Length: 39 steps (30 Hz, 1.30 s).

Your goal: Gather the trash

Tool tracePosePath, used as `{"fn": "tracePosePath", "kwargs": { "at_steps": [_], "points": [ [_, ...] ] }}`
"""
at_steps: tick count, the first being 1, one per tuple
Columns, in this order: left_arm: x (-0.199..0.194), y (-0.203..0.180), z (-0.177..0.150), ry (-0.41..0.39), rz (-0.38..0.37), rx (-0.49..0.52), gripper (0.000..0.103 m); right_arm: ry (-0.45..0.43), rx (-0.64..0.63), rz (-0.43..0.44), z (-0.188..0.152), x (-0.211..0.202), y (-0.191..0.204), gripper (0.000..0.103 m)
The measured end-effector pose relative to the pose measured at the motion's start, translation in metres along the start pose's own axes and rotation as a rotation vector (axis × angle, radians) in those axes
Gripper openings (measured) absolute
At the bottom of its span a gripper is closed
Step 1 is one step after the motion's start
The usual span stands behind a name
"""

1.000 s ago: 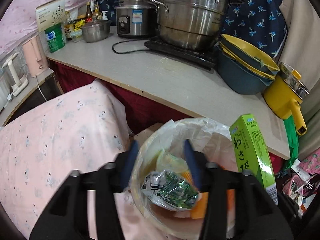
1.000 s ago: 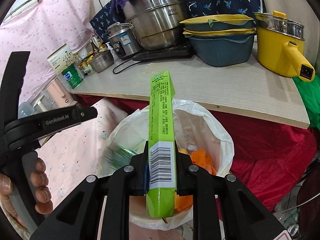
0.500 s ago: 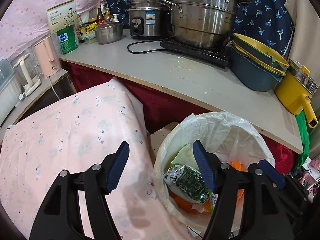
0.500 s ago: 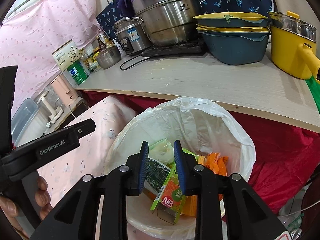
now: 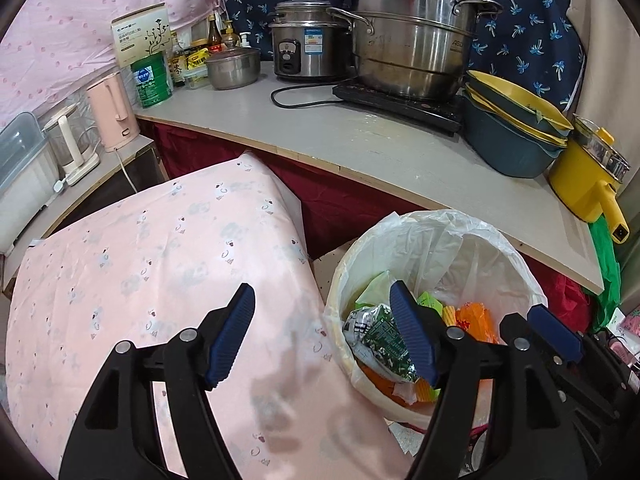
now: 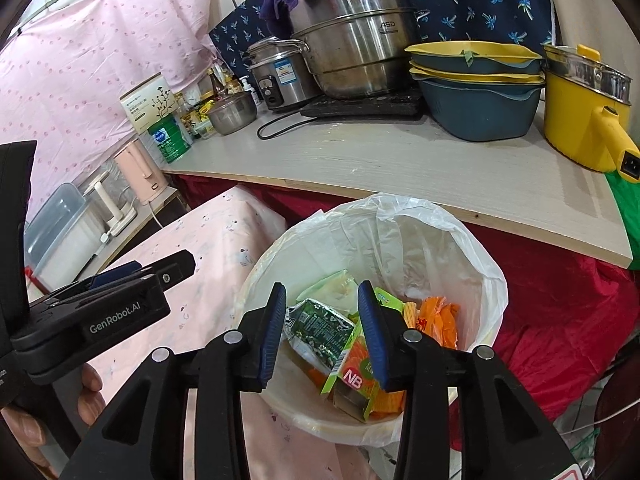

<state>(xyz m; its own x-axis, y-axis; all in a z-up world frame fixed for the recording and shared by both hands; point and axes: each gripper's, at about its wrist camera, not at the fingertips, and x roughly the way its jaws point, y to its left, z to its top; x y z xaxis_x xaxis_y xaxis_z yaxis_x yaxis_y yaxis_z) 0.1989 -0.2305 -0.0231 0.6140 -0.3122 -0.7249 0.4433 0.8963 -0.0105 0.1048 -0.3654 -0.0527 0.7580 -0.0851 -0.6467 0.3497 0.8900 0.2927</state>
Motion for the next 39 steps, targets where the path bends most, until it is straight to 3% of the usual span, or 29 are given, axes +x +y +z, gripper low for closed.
{"fn": "tracePosePath", "kwargs": {
  "at_steps": [27,39],
  "points": [
    [-0.066,0.02,-0.05,-0.042,0.05,0.001,0.073,0.001,-0.091,0.026,-0.039,-0.049,0.04,0.044],
    [-0.077,0.022,-0.078,-0.033,0.08,-0.004,0.078,0.003,-0.109,0.01,-0.059,-0.064,0.042,0.056]
  ]
}}
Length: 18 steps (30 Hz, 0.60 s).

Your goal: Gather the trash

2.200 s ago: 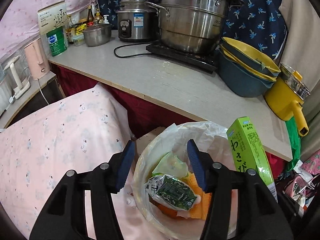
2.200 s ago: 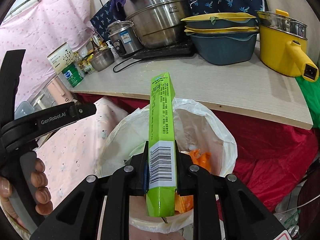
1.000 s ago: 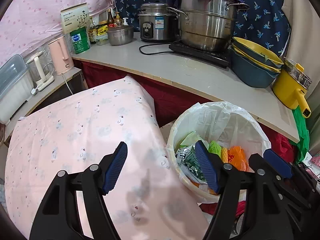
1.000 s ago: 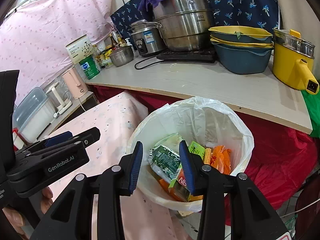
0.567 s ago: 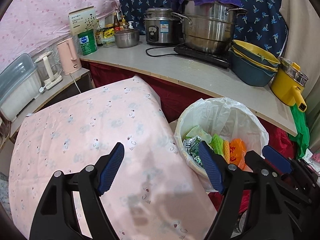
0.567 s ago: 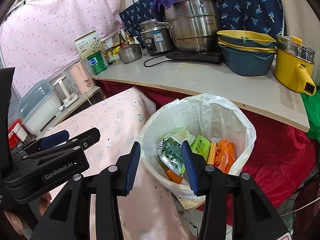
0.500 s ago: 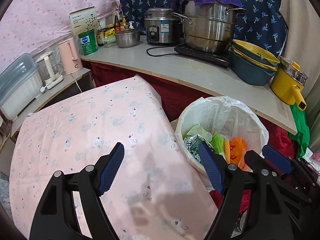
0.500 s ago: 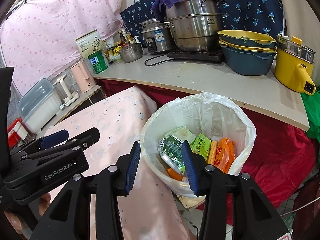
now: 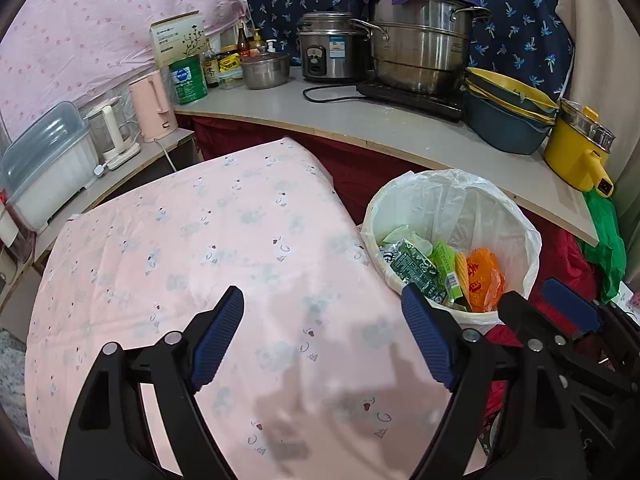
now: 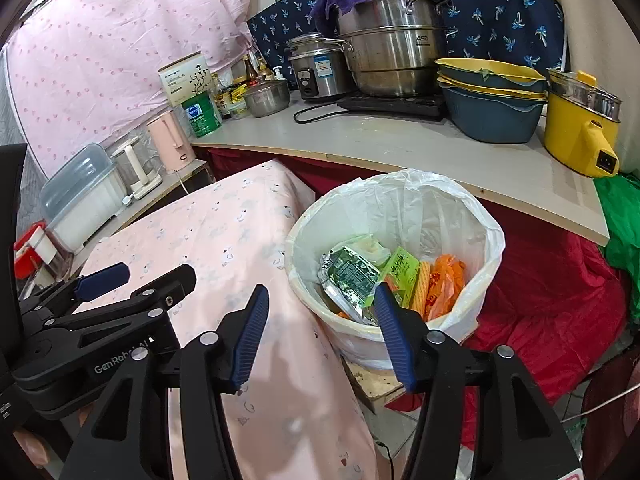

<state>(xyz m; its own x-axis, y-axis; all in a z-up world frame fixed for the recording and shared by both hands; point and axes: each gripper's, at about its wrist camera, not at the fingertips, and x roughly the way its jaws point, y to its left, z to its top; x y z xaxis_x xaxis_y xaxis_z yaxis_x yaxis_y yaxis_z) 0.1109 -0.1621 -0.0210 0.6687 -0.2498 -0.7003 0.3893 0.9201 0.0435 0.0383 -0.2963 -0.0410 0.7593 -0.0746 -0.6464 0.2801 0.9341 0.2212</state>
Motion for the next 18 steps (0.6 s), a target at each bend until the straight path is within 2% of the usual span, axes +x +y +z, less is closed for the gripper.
{"fn": "tracePosePath", "kwargs": {
  "at_steps": [7,13,18],
  "points": [
    [-0.001,0.003,-0.01,0.0,0.021,-0.01,0.085,-0.01,-0.02,-0.049,-0.009,-0.006,0.001,0.067],
    [0.001,0.006,-0.018,0.005,0.041,-0.017,0.089,-0.01,-0.024,-0.078,-0.013,-0.009,-0.003,0.084],
    [0.001,0.007,-0.023,-0.009,0.06,-0.021,0.091,-0.009,-0.048,-0.107,-0.018,-0.009,-0.003,0.085]
  ]
}}
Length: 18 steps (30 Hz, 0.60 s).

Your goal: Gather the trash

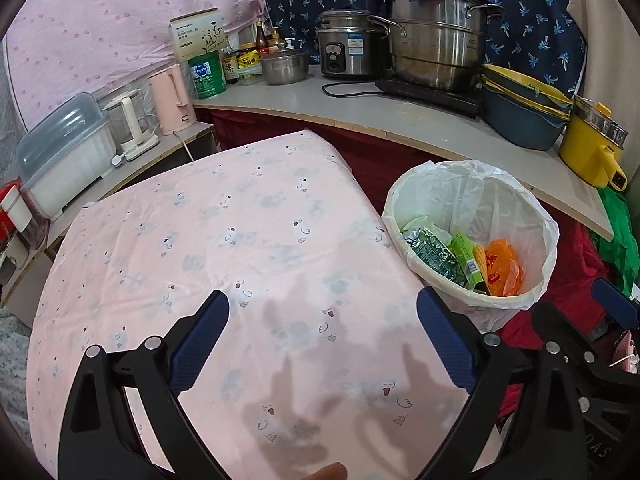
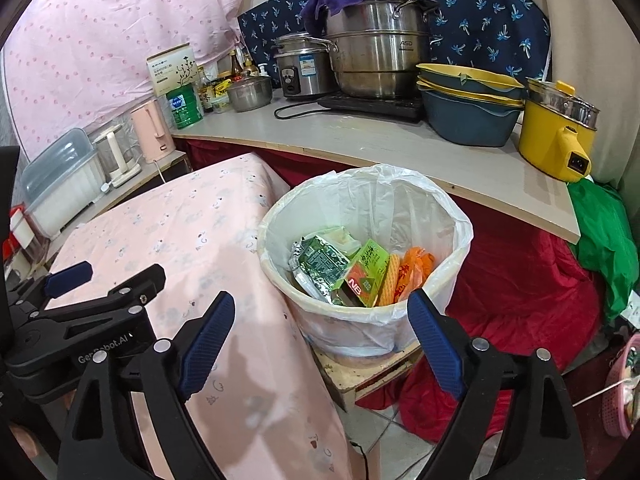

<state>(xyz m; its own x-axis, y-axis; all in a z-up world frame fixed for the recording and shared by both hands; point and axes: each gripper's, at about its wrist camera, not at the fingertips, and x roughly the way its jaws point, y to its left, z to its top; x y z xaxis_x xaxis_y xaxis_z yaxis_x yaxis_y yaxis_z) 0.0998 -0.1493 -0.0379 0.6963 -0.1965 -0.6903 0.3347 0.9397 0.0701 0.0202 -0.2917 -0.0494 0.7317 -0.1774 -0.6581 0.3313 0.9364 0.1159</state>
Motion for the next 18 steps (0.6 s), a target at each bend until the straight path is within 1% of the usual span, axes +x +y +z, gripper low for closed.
{"fn": "tracePosePath", "kwargs": {
  "at_steps": [3,5,6,18],
  "points": [
    [0.001,0.0,-0.003,0.002,0.006,-0.002,0.091,-0.004,-0.01,-0.016,-0.002,0.0,0.0,0.087],
    [0.002,0.0,-0.004,0.005,0.008,-0.003,0.091,-0.004,-0.011,-0.022,-0.004,-0.001,0.0,0.096],
    [0.002,0.0,-0.005,0.006,0.009,-0.002,0.091,-0.004,-0.012,-0.022,-0.004,-0.001,-0.001,0.097],
    [0.005,-0.007,-0.016,0.015,0.015,0.02,0.091,0.016,-0.013,-0.04,-0.013,0.001,-0.005,0.097]
  ]
}}
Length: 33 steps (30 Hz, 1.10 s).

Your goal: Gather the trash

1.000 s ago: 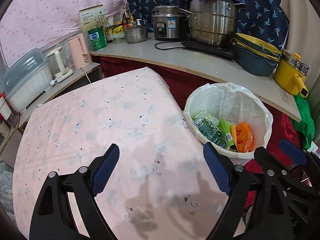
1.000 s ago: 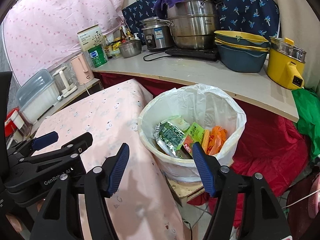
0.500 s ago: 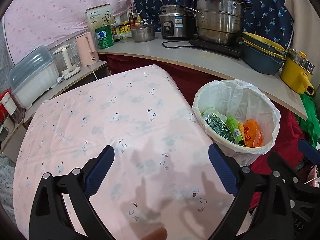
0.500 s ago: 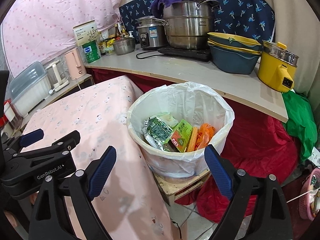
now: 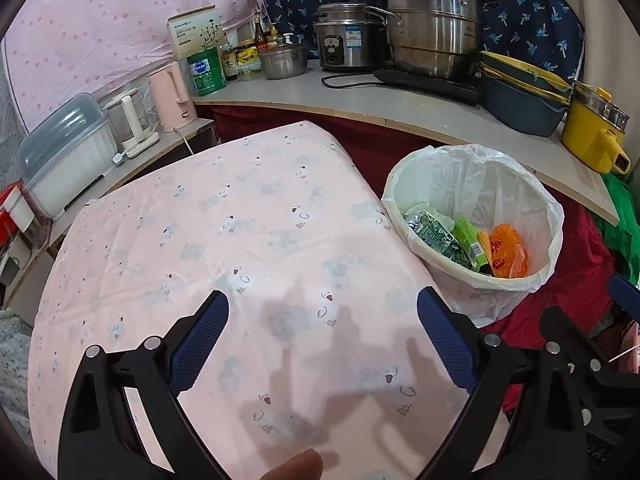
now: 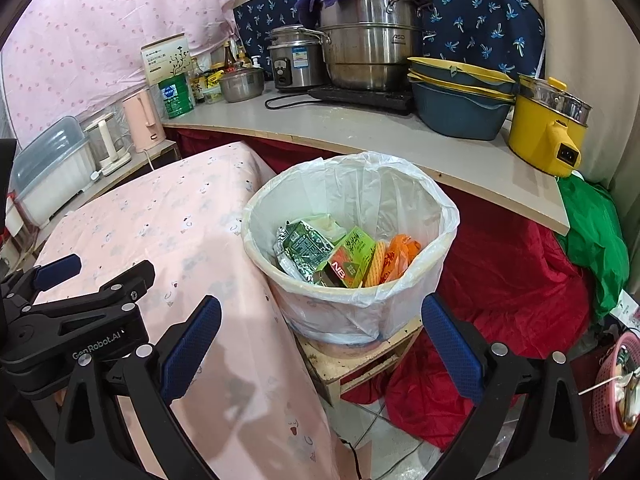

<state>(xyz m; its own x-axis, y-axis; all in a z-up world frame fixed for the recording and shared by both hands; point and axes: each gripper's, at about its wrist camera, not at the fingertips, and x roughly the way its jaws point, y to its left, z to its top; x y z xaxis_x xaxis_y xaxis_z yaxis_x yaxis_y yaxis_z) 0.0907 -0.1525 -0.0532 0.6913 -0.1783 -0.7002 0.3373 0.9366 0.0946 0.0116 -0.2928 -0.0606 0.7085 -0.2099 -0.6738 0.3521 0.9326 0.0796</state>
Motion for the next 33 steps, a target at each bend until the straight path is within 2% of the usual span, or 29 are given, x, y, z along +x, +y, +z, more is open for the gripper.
{"fn": "tracePosePath", "kwargs": {
  "at_steps": [33],
  "points": [
    [0.0,-0.006,-0.007,0.02,0.003,-0.006,0.091,0.023,0.016,-0.016,-0.011,0.007,-0.01,0.097]
  ]
}}
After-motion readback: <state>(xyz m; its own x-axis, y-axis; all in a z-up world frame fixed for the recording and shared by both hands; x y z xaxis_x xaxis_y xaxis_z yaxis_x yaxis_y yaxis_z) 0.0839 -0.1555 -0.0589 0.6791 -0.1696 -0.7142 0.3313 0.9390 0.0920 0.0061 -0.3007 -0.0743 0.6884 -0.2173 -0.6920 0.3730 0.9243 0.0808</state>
